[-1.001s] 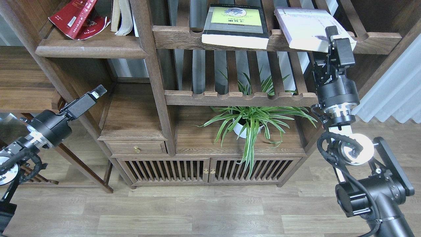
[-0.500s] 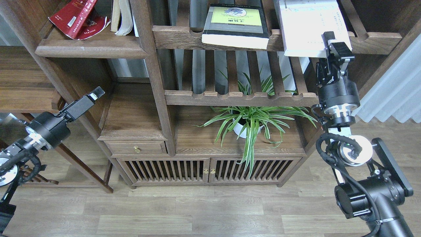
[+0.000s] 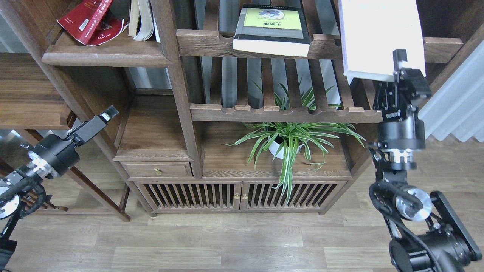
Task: Organize books on shelf
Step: 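Pull the white book down and grasp it with the left gripper too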
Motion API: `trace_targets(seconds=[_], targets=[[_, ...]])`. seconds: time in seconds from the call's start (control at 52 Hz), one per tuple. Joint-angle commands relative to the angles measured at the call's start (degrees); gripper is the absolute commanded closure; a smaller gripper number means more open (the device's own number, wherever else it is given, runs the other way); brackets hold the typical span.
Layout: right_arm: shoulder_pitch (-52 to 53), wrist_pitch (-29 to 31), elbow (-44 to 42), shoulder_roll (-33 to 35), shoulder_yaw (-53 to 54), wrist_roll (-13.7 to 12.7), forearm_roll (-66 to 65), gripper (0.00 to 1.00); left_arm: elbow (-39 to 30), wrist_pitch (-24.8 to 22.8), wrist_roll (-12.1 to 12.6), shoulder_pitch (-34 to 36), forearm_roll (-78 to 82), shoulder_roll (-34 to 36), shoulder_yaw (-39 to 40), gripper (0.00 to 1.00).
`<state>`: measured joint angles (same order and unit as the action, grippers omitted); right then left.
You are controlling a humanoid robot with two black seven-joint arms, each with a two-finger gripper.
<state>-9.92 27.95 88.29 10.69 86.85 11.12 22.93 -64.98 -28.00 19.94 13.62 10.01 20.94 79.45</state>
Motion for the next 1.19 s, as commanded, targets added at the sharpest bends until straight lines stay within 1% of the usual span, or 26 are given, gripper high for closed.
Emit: trace_targets(seconds=[0.0,0.096,0.173,0.231,0.404,0.5,0.597,0.635,0.712,0.828,0.847,0.905,1.097,1.174], targets=[[-7.03,0.05,0.13,0.3,2.18,-0.48,2.29,0.94,0.03,0.0,-0.78,-1.49,-0.86,-0.29,-0.08,0.0],[-10.73,0.05,0.13,0.92,1.83,-0.92,2.74,0.94,0.3,0.0,-1.57,-2.01,-4.11,-1.08,-0.78,0.0],[-13.28,0.05,0.13,1.09,1.04,-2.5,2.74,0.94,0.3,0.0,-1.66,-3.07,-7.89,-1.78,-2.28,0.0],[-14.07,0.05,0.04,0.83,0.16,-3.21,2.74,0.94,0.3,0.0,-1.66,-3.68,-9.12,-2.49,-2.98,0.0],[-15.74,0.05,0.04,-0.14,-3.18,-3.74,2.03,0.94,0.91,0.0,-2.01,-6.85,-12.02,-5.21,-5.0,0.0],[-16.45,0.05,0.04,-1.45,-6.43,-5.58,1.42,0.94,-0.4,0.0,-2.71,-9.74,-18.16,-7.93,-7.98,0.0],[-16.62,0.05,-0.05,-2.24,-10.55,-7.86,0.72,0.93,-1.54,0.0,-2.98,-11.33,-26.33,-8.02,-12.99,0.0],[-16.62,0.05,-0.14,-2.51,-11.53,-8.3,0.45,0.94,-1.9,0.0,-3.07,-11.42,-27.93,-8.02,-13.88,0.0],[-16.62,0.05,-0.66,-4.0,-14.77,-9.8,-1.12,0.93,-4.35,0.0,-3.07,-11.94,-34.59,-7.76,-16.95,0.02],[-16.1,0.05,-2.42,-5.76,-18.2,-10.77,-2.89,0.93,-8.05,0.0,-3.15,-12.47,-39.35,-7.5,-21.61,0.02],[-15.57,0.05,-3.64,-6.98,-20.3,-11.29,-3.85,0.93,-9.71,0.0,-3.15,-12.47,-40.06,-7.15,-23.7,0.02],[-14.78,0.05,-4.53,-8.22,-22.07,-11.91,-4.47,0.93,-11.04,0.0,-3.59,-12.39,-40.15,-7.23,-25.48,0.01],[-13.99,0.05,-4.97,-9.28,-25.85,-12.52,-5.0,0.93,-12.45,0.0,-4.3,-11.86,-40.15,-7.59,-28.91,0.03],[-13.99,0.05,-5.06,-9.28,-26.73,-13.49,-5.0,0.93,-12.53,0.0,-4.3,-11.95,-40.15,-7.5,-30.4,0.06]])
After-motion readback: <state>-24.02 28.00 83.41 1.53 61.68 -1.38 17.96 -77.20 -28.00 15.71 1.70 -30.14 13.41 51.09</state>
